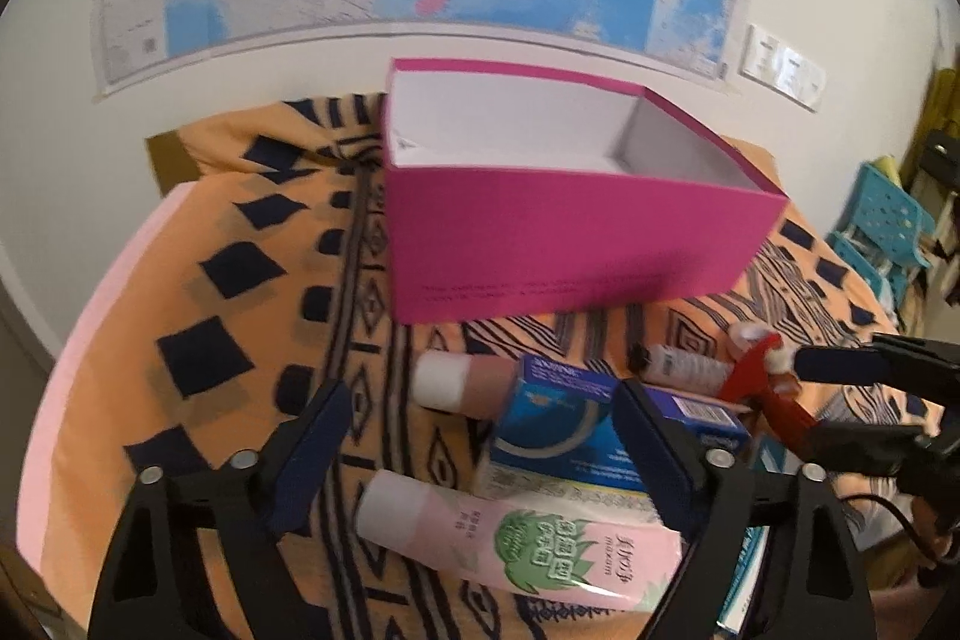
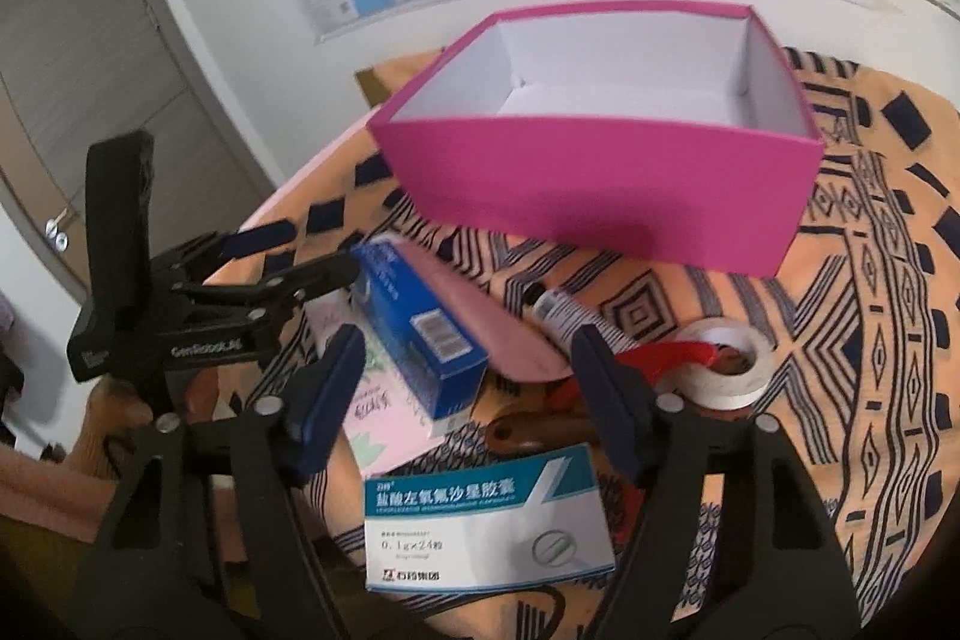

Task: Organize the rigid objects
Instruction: 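Move the left gripper toward the blue ANTINE medicine box, then grasp the blue ANTINE box with the left gripper and lift it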

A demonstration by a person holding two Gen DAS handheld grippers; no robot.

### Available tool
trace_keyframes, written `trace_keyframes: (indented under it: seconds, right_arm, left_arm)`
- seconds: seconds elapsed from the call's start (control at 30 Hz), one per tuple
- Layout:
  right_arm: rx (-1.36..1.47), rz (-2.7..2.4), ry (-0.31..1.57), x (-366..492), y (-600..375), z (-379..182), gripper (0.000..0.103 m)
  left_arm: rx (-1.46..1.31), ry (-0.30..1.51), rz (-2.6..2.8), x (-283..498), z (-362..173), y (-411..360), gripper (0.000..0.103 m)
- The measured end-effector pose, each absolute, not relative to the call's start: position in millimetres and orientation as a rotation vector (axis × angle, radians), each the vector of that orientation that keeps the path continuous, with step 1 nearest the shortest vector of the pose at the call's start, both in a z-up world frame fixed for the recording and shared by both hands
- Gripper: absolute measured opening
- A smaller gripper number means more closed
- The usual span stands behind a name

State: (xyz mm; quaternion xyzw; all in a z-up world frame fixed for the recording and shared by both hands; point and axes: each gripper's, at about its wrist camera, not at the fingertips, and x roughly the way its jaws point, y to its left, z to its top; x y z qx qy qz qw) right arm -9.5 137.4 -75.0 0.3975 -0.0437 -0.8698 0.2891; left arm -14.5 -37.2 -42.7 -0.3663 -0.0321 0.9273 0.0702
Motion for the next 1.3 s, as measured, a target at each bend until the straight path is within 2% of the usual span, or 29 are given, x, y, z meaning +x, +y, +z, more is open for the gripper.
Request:
trace_keyframes:
  seconds: [0.13,0.2,0.3,0.43,0.5,0.7,1.3]
  right_arm:
    - [1.123,-2.266,-0.070,-12,127,-86,0.067]
    - [1.159,-2.242,-0.078,-14,124,-93,0.055]
    - [1.184,-2.214,-0.100,-16,121,-100,0.050]
    - [1.181,-2.189,-0.129,-16,121,-102,0.042]
    - [1.180,-2.190,-0.135,-17,121,-102,0.038]
    - [1.158,-2.216,-0.148,-17,125,-96,0.037]
    - [0.966,-2.325,-0.075,-43,135,-34,0.037]
  left_arm:
    - [-1.098,-0.089,2.716,-14,-48,-32,0.080]
    - [-1.096,-0.081,2.684,-14,-51,-30,0.080]
    - [-1.104,-0.083,2.648,-13,-55,-28,0.079]
    - [-1.124,-0.113,2.562,-12,-61,-24,0.069]
    - [-1.132,-0.098,2.558,-12,-62,-20,0.068]
    - [-1.133,-0.115,2.549,-10,-56,-18,0.068]
    - [-0.924,-0.096,2.610,-28,14,-17,0.068]
